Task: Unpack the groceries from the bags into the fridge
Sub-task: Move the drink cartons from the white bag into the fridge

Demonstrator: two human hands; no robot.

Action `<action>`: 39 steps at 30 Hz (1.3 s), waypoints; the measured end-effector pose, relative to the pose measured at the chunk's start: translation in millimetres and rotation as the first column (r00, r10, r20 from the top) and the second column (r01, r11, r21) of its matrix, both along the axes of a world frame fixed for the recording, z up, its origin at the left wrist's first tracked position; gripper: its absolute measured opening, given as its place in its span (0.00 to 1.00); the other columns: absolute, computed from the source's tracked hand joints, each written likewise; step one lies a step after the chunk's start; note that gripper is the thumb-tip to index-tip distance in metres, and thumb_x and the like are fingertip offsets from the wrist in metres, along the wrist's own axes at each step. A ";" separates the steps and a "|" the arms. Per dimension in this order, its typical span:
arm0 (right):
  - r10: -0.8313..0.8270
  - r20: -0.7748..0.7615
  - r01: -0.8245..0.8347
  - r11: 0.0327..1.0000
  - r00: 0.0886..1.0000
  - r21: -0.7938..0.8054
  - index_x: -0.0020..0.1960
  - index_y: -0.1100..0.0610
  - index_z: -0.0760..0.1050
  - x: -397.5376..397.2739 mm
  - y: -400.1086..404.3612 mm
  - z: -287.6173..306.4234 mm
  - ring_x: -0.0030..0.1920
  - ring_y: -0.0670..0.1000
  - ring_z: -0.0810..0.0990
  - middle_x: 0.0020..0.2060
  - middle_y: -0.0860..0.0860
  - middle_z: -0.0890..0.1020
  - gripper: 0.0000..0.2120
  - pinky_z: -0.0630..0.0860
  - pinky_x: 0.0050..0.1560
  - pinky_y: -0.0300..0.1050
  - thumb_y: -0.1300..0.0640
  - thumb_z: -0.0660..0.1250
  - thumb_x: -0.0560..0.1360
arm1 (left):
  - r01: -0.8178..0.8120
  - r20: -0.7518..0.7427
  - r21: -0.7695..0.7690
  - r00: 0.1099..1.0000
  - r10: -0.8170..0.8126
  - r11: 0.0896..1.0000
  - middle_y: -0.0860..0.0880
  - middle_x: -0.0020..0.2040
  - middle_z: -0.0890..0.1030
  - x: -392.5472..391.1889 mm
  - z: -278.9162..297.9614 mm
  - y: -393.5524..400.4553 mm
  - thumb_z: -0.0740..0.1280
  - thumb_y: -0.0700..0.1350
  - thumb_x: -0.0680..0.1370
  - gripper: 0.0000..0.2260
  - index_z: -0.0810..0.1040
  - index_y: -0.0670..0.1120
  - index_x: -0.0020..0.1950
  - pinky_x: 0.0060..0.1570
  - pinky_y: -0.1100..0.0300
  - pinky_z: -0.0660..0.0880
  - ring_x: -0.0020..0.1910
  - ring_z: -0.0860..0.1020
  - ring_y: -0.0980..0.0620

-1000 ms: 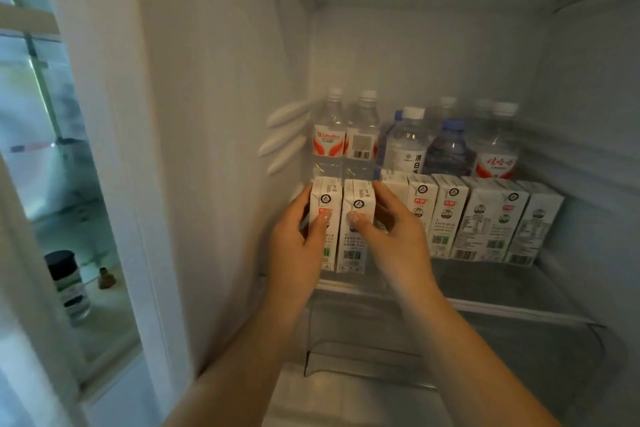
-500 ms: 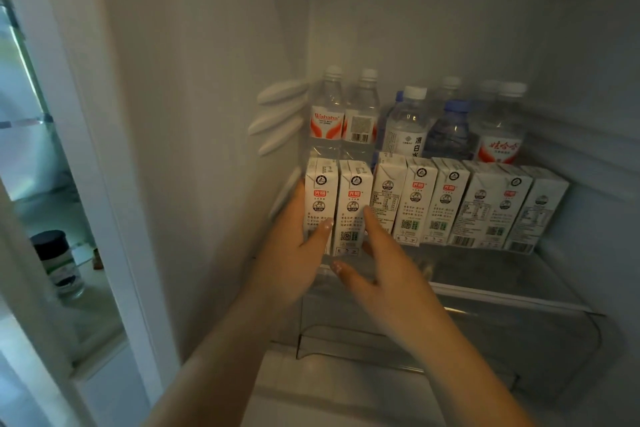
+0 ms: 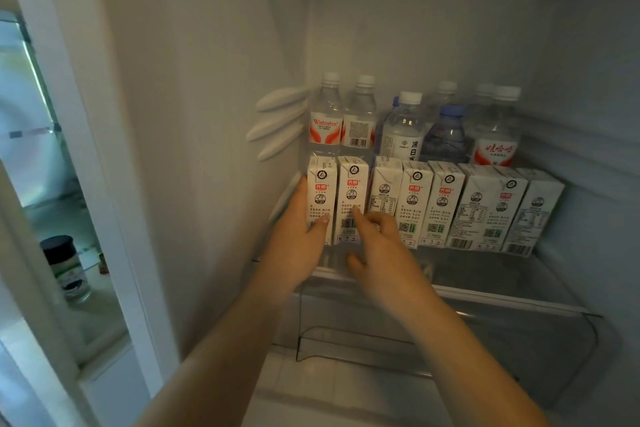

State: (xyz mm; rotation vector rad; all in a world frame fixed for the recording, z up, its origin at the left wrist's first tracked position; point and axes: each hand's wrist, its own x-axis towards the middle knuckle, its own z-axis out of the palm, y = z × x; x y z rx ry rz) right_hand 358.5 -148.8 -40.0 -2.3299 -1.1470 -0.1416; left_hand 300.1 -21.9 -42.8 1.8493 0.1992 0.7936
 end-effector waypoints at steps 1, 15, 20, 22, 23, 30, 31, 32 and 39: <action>-0.012 0.013 0.012 1.000 1.000 0.006 0.76 0.54 0.50 2.9 0.6 0.2 0.60 0.51 0.71 0.69 0.54 0.57 0.31 0.69 0.59 0.40 0.55 0.60 0.78 | -0.001 0.001 -0.003 1.000 0.001 1.000 0.55 0.66 0.74 1.8 0.9 -0.6 0.58 0.34 0.79 0.29 0.58 0.61 0.73 0.60 0.47 0.75 0.63 0.73 0.58; -0.029 0.043 0.030 0.999 0.999 -0.032 0.71 0.56 0.64 11.5 7.3 -7.6 0.62 0.51 0.69 0.64 0.52 0.67 0.23 0.69 0.56 0.43 0.54 0.60 0.77 | -0.001 -0.005 -0.048 1.000 0.001 0.999 0.54 0.64 0.75 18.7 8.0 2.1 0.57 0.33 0.78 0.25 0.64 0.60 0.67 0.51 0.67 0.76 0.60 0.74 0.59; -0.050 0.056 0.056 0.993 0.997 -0.106 0.69 0.56 0.66 13.5 10.6 -11.2 0.61 0.52 0.68 0.63 0.52 0.68 0.21 0.70 0.57 0.45 0.53 0.59 0.77 | 0.009 0.011 -0.078 1.000 -0.008 0.997 0.53 0.63 0.76 22.0 9.5 2.4 0.56 0.30 0.76 0.28 0.65 0.58 0.68 0.49 0.67 0.77 0.60 0.75 0.57; -0.055 0.060 0.062 0.992 0.997 -0.110 0.69 0.56 0.66 14.4 11.5 -11.5 0.62 0.52 0.68 0.63 0.53 0.68 0.22 0.69 0.58 0.46 0.53 0.59 0.77 | 0.008 0.020 -0.076 1.000 -0.007 0.997 0.54 0.62 0.76 23.2 9.3 1.9 0.56 0.29 0.76 0.29 0.65 0.60 0.67 0.49 0.65 0.77 0.60 0.75 0.57; -0.060 0.063 0.067 0.992 0.996 -0.107 0.70 0.56 0.66 14.6 11.8 -11.5 0.62 0.52 0.68 0.64 0.53 0.68 0.22 0.69 0.58 0.45 0.53 0.59 0.77 | 0.005 0.023 -0.068 1.000 -0.003 0.998 0.55 0.61 0.76 23.8 9.5 1.5 0.56 0.29 0.76 0.29 0.65 0.62 0.65 0.48 0.65 0.77 0.59 0.75 0.58; -0.100 0.054 0.103 0.993 0.994 -0.057 0.70 0.56 0.65 14.8 13.5 -13.0 0.62 0.54 0.69 0.63 0.53 0.70 0.23 0.70 0.58 0.47 0.50 0.60 0.77 | 0.016 0.041 0.000 0.999 -0.016 1.000 0.54 0.60 0.77 24.1 10.3 0.1 0.60 0.29 0.73 0.32 0.64 0.66 0.60 0.51 0.65 0.76 0.60 0.75 0.58; -0.107 0.051 0.109 0.993 0.993 -0.038 0.70 0.56 0.66 14.0 13.0 -13.1 0.62 0.53 0.70 0.63 0.53 0.70 0.23 0.71 0.57 0.47 0.49 0.61 0.77 | 0.015 0.040 0.008 0.999 -0.016 1.000 0.54 0.61 0.77 23.4 9.6 0.5 0.61 0.29 0.73 0.32 0.64 0.66 0.60 0.52 0.65 0.76 0.60 0.75 0.58; -0.110 0.050 0.111 0.994 0.993 -0.018 0.70 0.56 0.66 13.3 12.5 -13.3 0.62 0.53 0.70 0.63 0.53 0.70 0.23 0.72 0.57 0.47 0.49 0.61 0.77 | 0.018 0.039 0.008 0.999 -0.018 1.000 0.53 0.62 0.76 22.6 8.7 0.7 0.61 0.28 0.73 0.31 0.64 0.63 0.63 0.53 0.63 0.76 0.60 0.75 0.58; -0.131 0.083 0.118 0.982 0.988 0.149 0.72 0.52 0.63 6.9 -11.6 -1.5 0.64 0.51 0.70 0.66 0.51 0.70 0.27 0.71 0.60 0.48 0.51 0.66 0.75 | -0.036 0.074 0.091 0.997 0.029 0.995 0.58 0.62 0.75 -4.4 -1.3 -7.9 0.66 0.35 0.75 0.28 0.64 0.54 0.71 0.54 0.74 0.71 0.61 0.72 0.65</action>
